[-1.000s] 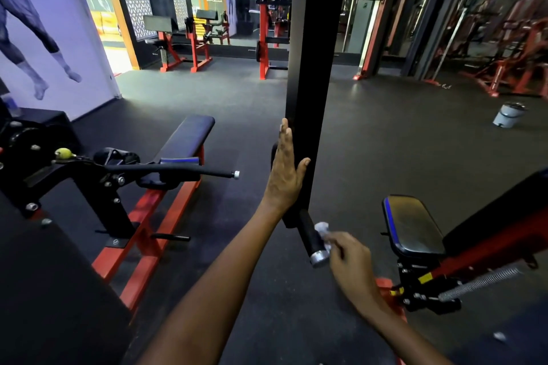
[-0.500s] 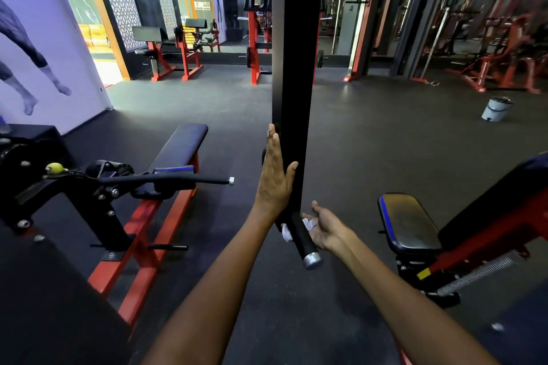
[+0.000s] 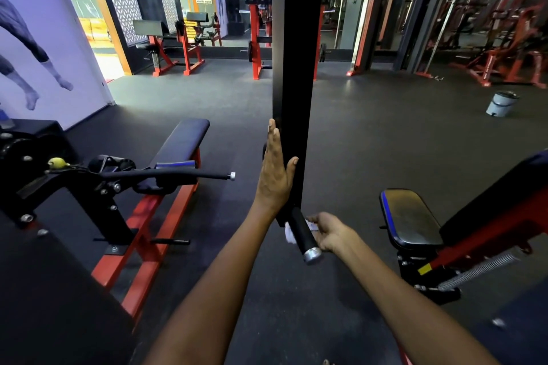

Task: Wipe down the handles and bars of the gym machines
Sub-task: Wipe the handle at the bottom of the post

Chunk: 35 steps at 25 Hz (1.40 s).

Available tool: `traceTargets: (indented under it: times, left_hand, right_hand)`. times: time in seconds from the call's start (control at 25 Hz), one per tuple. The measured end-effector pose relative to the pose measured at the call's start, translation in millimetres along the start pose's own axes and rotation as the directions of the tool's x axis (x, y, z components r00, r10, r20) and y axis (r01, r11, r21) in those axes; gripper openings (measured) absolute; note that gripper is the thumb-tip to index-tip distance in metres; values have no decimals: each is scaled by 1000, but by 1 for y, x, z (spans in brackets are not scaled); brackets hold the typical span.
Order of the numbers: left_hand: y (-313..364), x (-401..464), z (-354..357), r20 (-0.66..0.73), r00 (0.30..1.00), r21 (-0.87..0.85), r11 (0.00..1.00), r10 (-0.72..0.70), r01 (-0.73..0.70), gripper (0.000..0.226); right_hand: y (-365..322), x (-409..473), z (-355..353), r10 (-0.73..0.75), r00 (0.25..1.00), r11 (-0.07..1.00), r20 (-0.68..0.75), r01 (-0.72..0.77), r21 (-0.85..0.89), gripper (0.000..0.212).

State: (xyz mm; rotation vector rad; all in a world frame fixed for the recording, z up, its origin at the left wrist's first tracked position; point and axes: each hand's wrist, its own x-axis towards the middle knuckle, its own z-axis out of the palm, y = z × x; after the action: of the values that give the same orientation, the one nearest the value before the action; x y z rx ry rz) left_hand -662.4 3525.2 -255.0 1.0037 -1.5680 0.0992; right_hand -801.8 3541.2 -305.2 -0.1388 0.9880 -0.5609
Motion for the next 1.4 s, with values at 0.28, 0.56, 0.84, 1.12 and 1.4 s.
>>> traceTargets:
  times: [0.28,0.56,0.84,1.12,1.4]
  left_hand:
    - [-2,0,1,-7,1000,15,1000,6,-6,65]
    - [-2,-1,0,-11,1000,-9,1000,0,0,64]
    - [1,-2,-3,-5,1000,-6,1000,-2,2,64]
    - [1,-2,-5,-12,1000,-11,1000,4,-4,64]
    - [2,-3,-6,11,1000,-8,1000,-4,4,65]
  right_hand:
    - [26,-33,-38,-231,956,957,181,257,-136,29]
    - [25,-24,-18,-386,917,864,102,398,-308,11]
    - [18,-9,-1,-288,935,912,205,333,-239,26]
    - [13,-44,-30,-632,741,518,226,621,-588,12]
    - [51,-48,-37,-748,318,-345,582,562,-752,13]
